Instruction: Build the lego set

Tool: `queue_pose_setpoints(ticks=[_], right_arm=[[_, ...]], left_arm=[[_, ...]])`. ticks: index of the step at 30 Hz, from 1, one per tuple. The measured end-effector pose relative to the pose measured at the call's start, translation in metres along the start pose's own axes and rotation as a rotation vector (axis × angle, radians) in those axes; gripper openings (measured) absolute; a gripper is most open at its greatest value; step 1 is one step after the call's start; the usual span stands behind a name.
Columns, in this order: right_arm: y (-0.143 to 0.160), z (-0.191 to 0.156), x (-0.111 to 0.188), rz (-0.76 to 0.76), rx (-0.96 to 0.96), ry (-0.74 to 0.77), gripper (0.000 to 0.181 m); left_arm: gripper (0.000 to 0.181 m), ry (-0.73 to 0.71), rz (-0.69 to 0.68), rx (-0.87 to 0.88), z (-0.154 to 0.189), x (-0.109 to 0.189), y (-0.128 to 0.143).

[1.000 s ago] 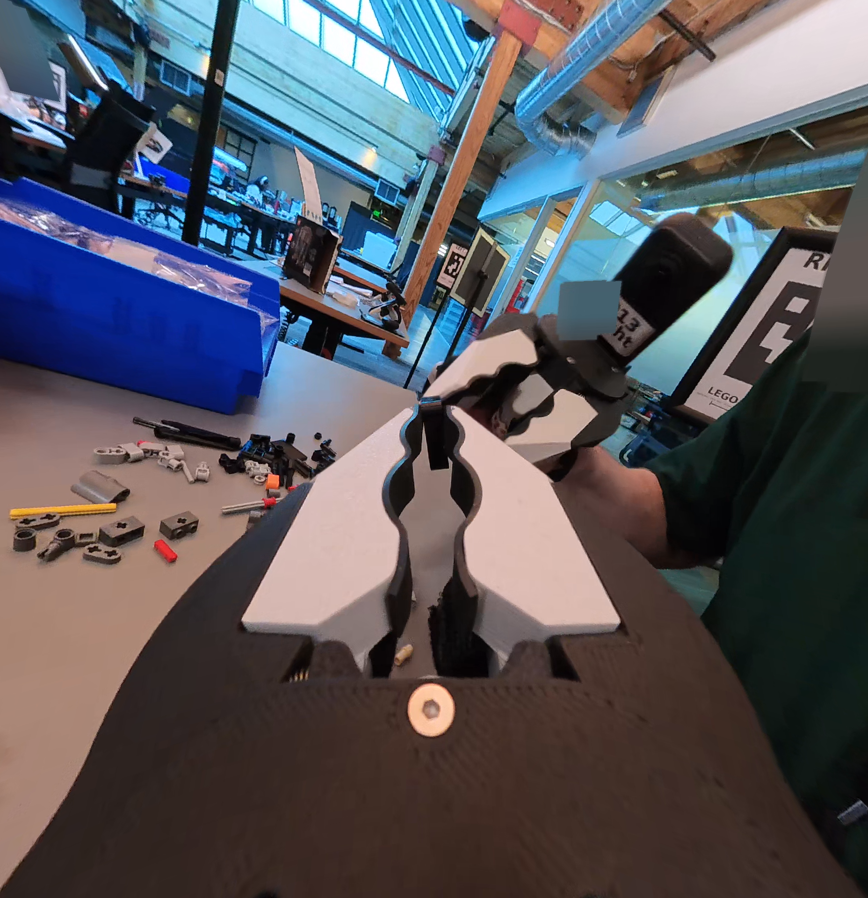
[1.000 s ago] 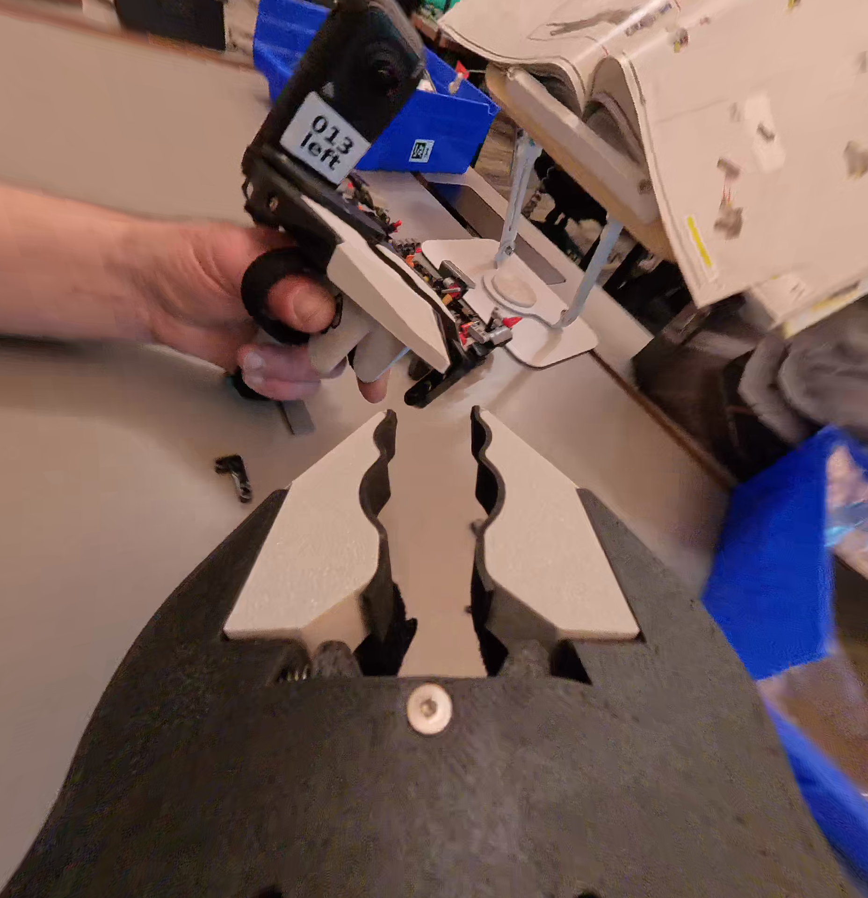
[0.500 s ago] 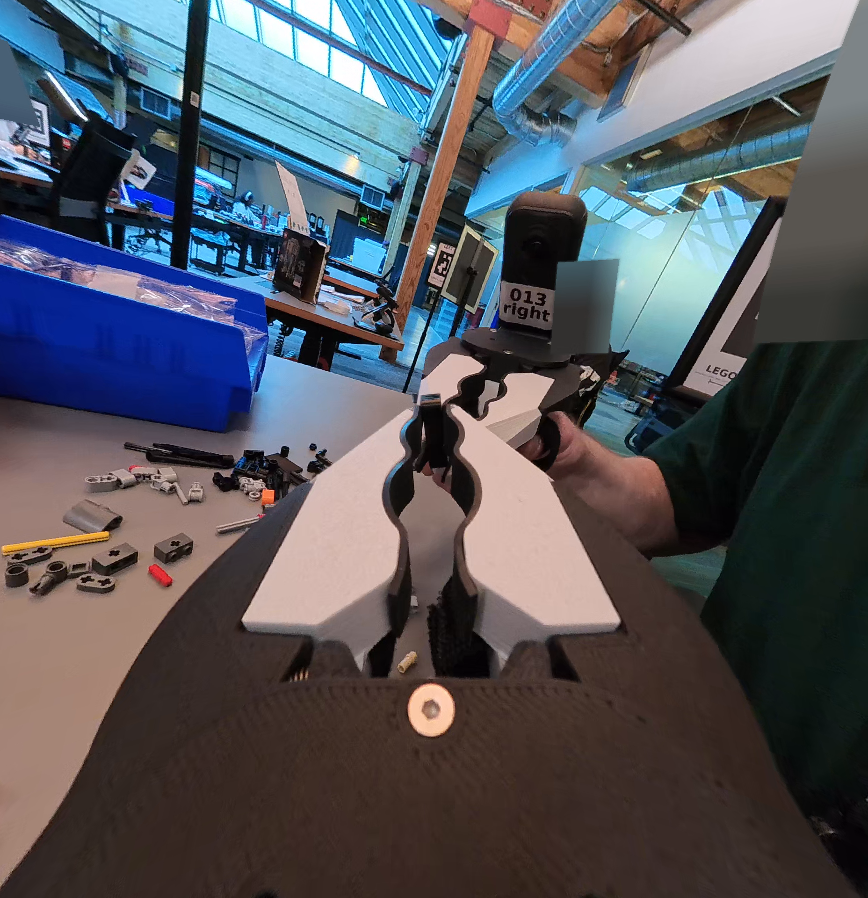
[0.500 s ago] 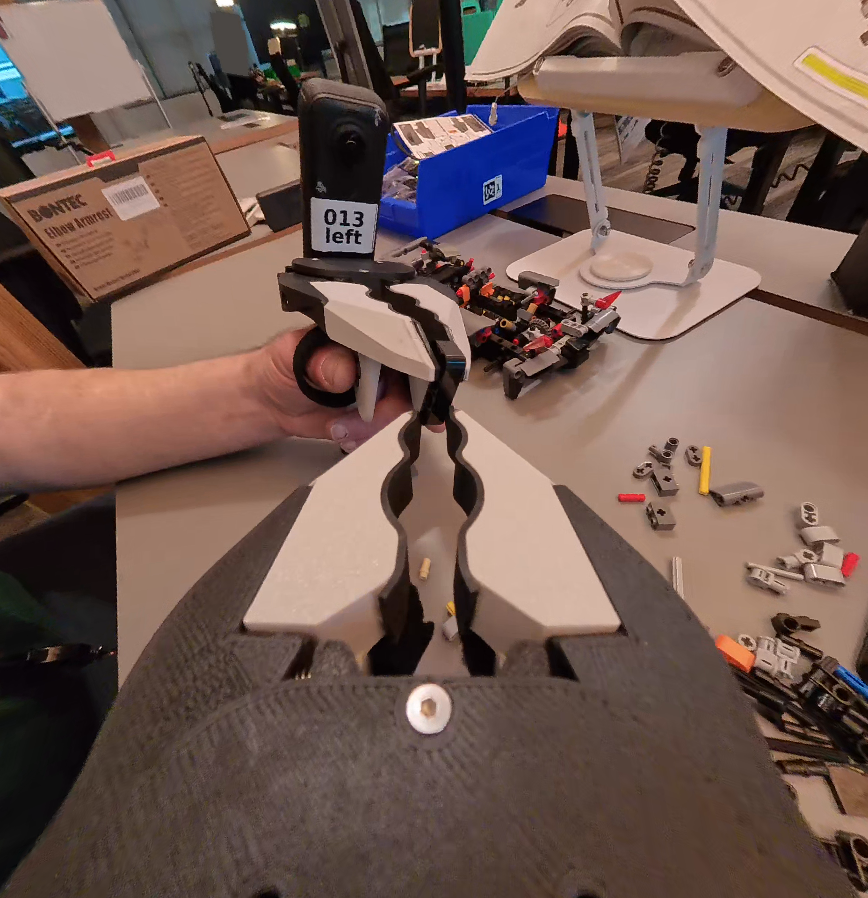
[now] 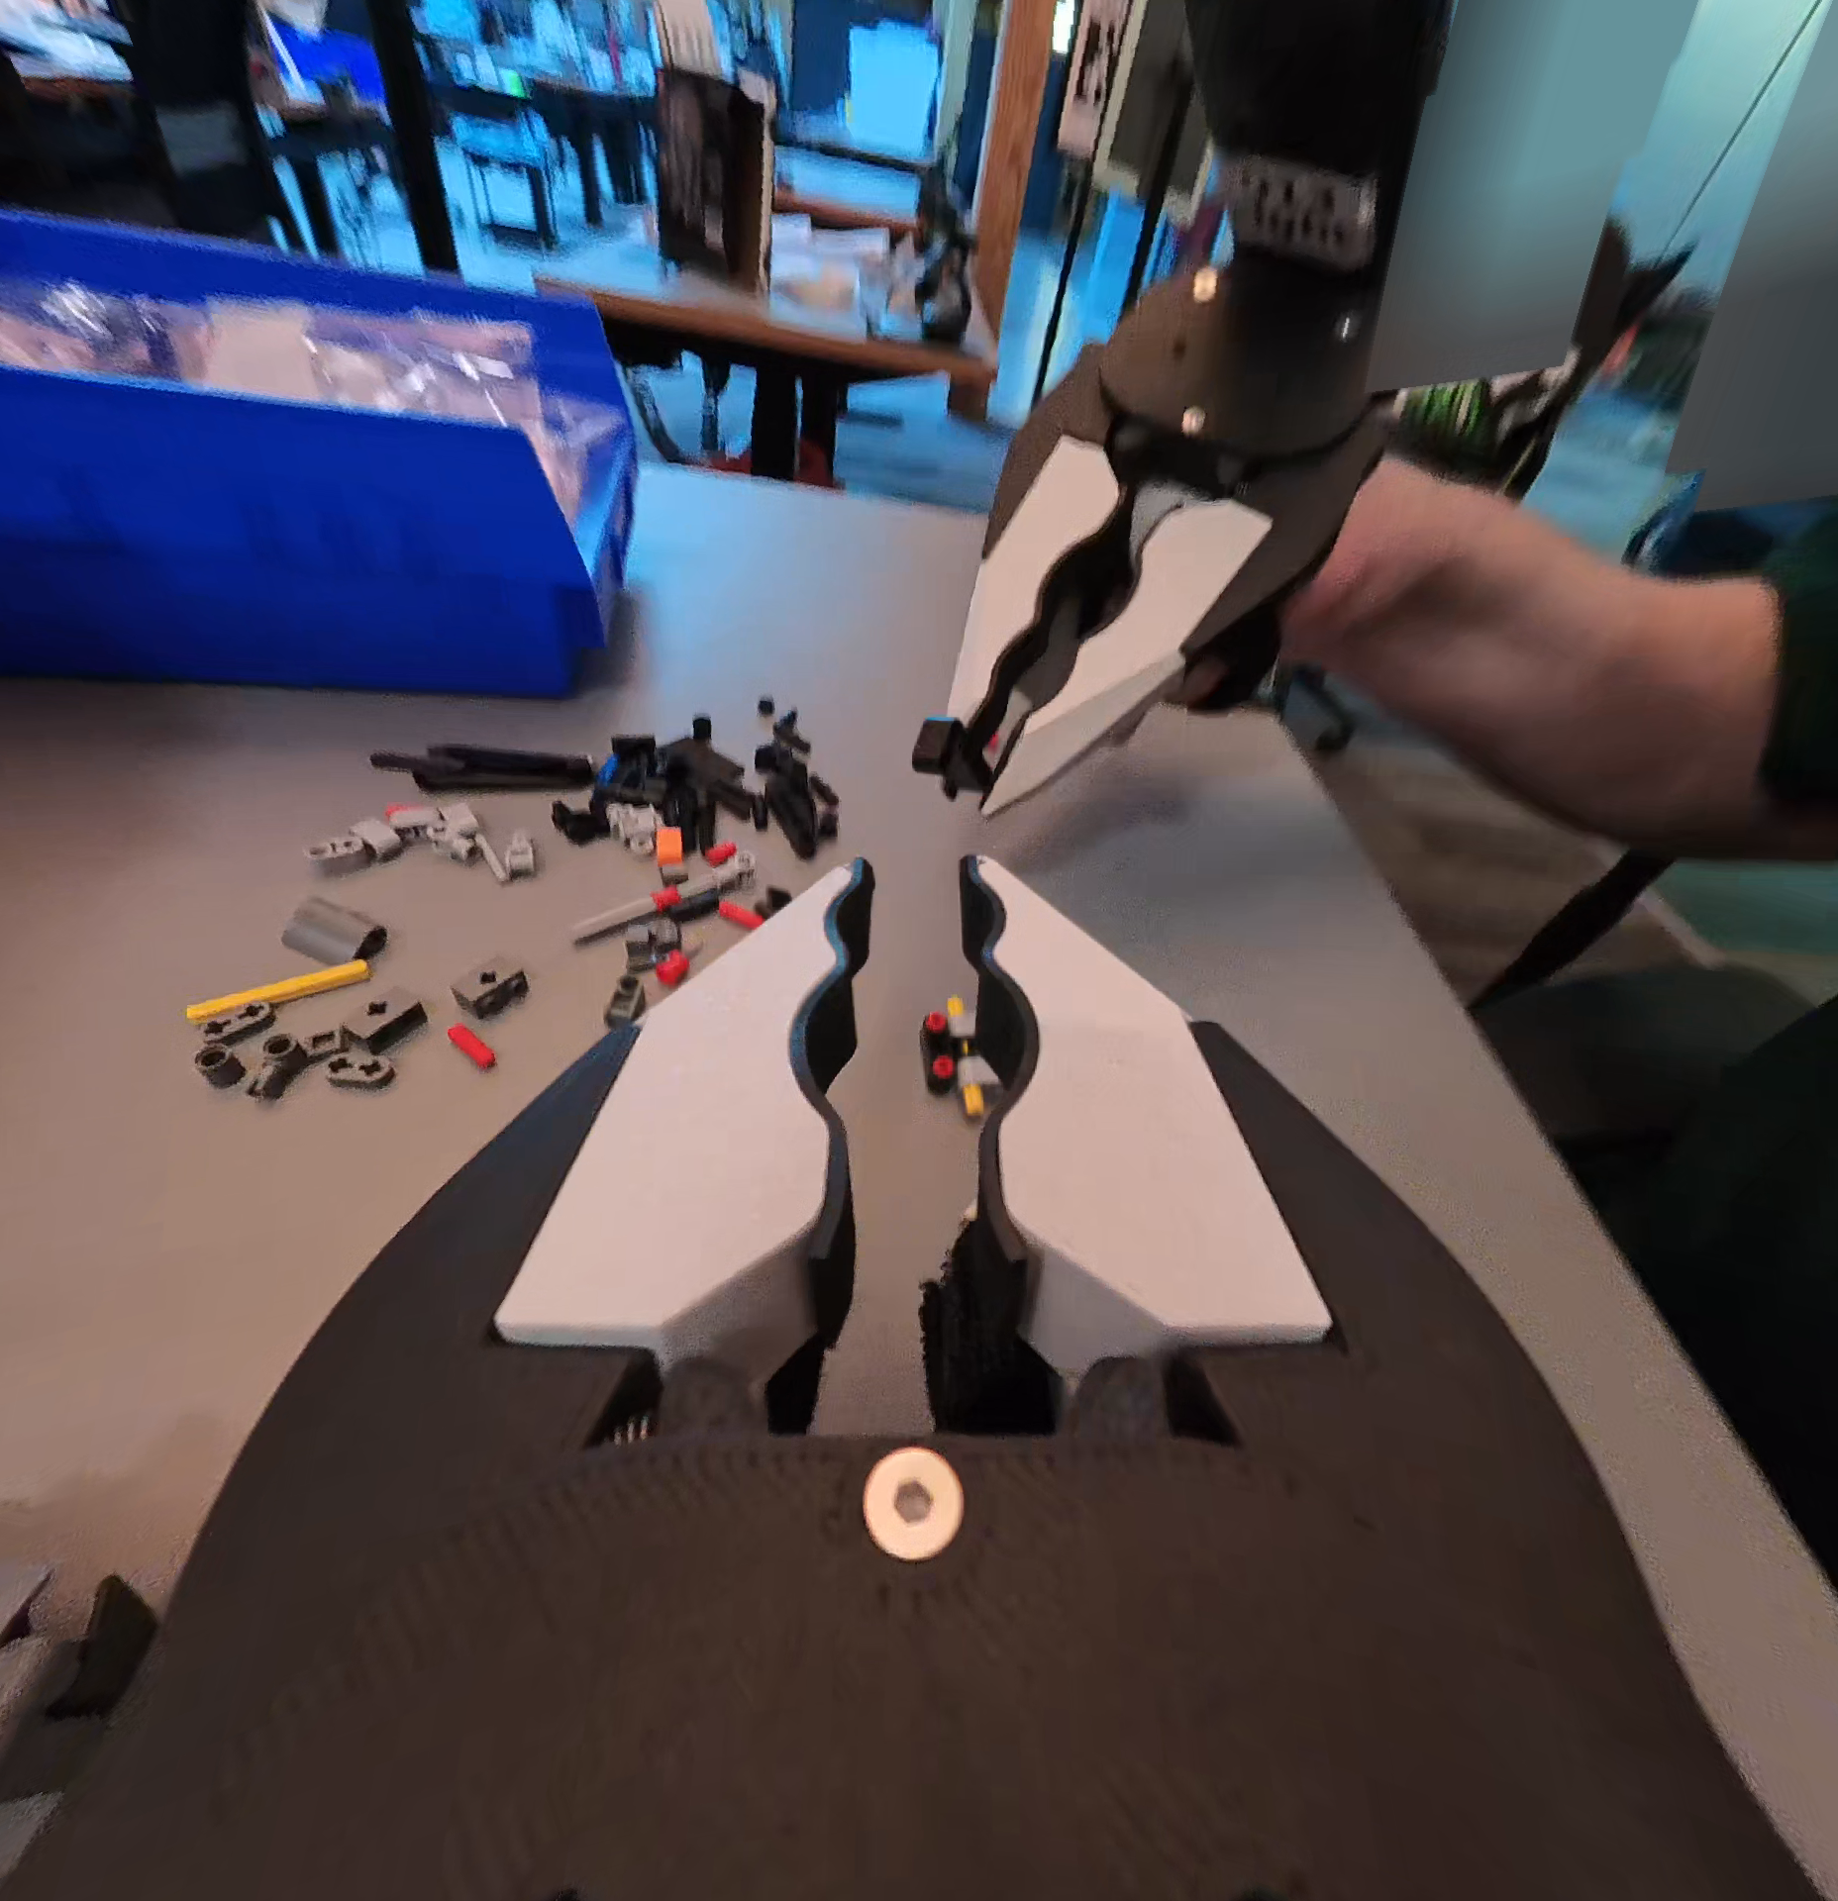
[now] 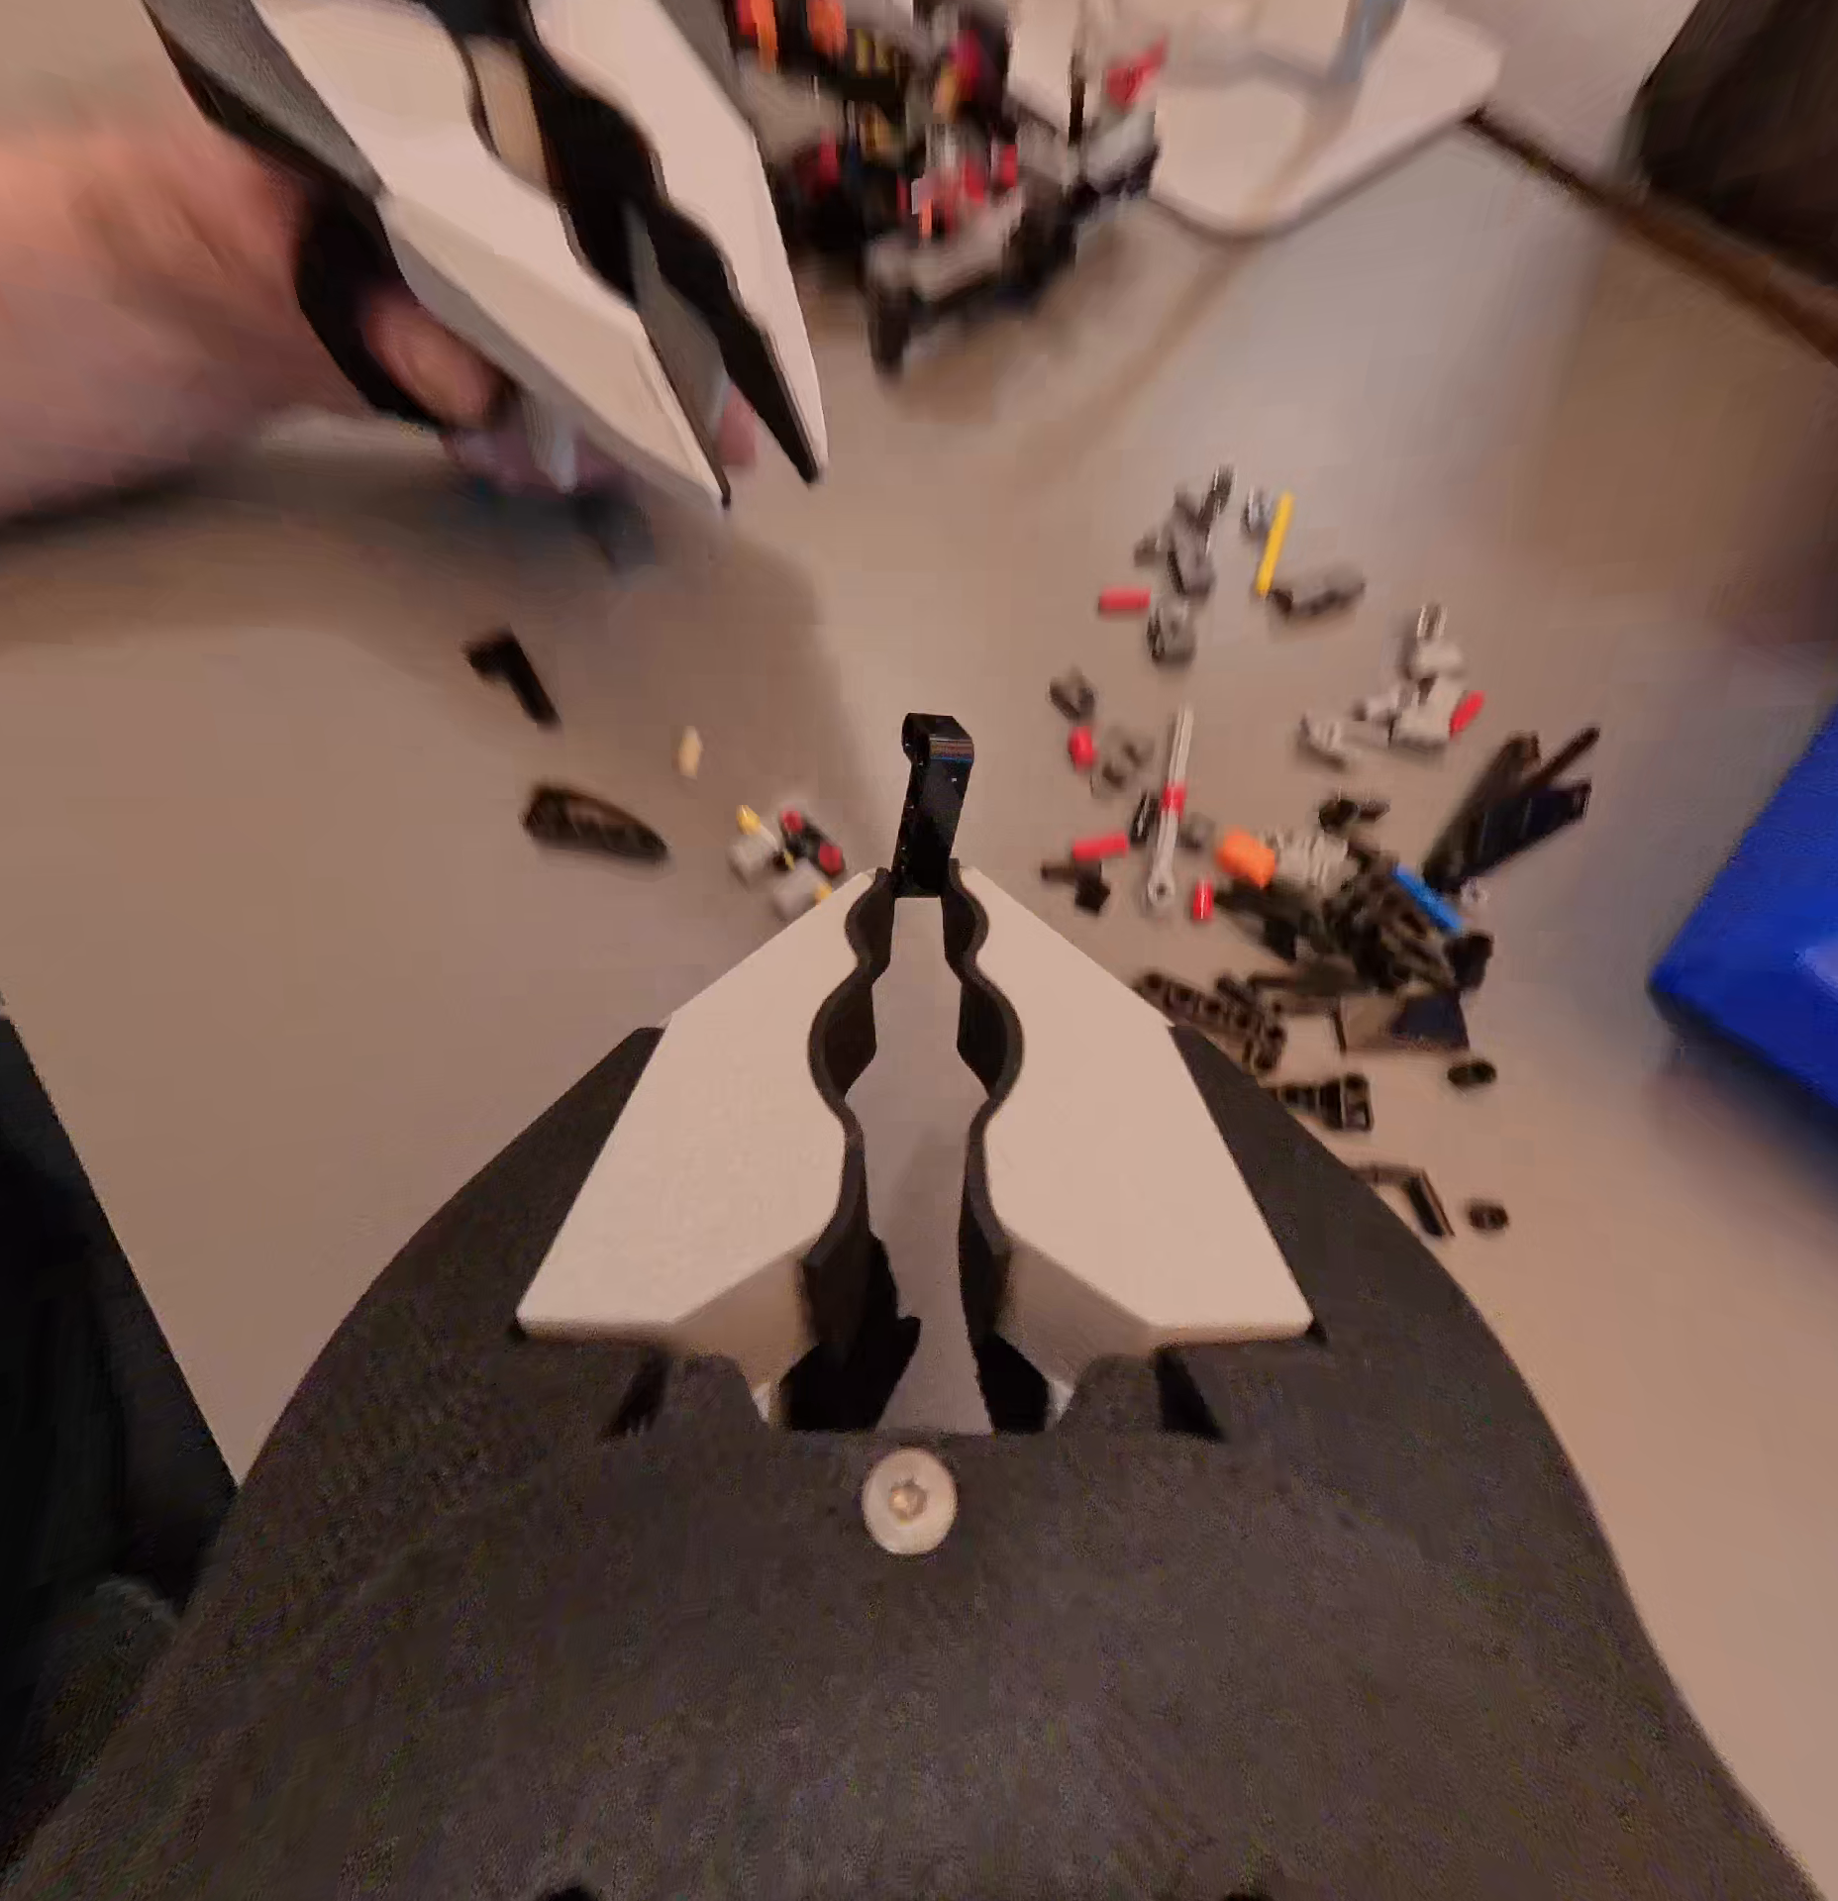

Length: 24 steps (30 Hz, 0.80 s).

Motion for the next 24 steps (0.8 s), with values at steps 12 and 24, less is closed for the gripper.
queue_pose_setpoints(ticks=[12,24], right_arm=[[0.053,-0.008,-0.014,-0.213,-0.038,-0.033,0.008],[0.04,-0.005,-0.021,-0.178,-0.065,-0.041,0.015]], left_arm=[[0.023,-0.033,-0.446,-0.266,0.015,-0.027,0.06],[0.022,-0.069,-0.524,-0.336,0.018,-0.039,0.073]])
Point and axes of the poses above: each gripper's, where its closed fingertips meet, x back along the fingers, y out of its underside, z = x × y across the jaws, the point moved 3 cm from there along x, back along the fingers, and after that the axes turned 6 degrees about z, right-handed, at the moved point
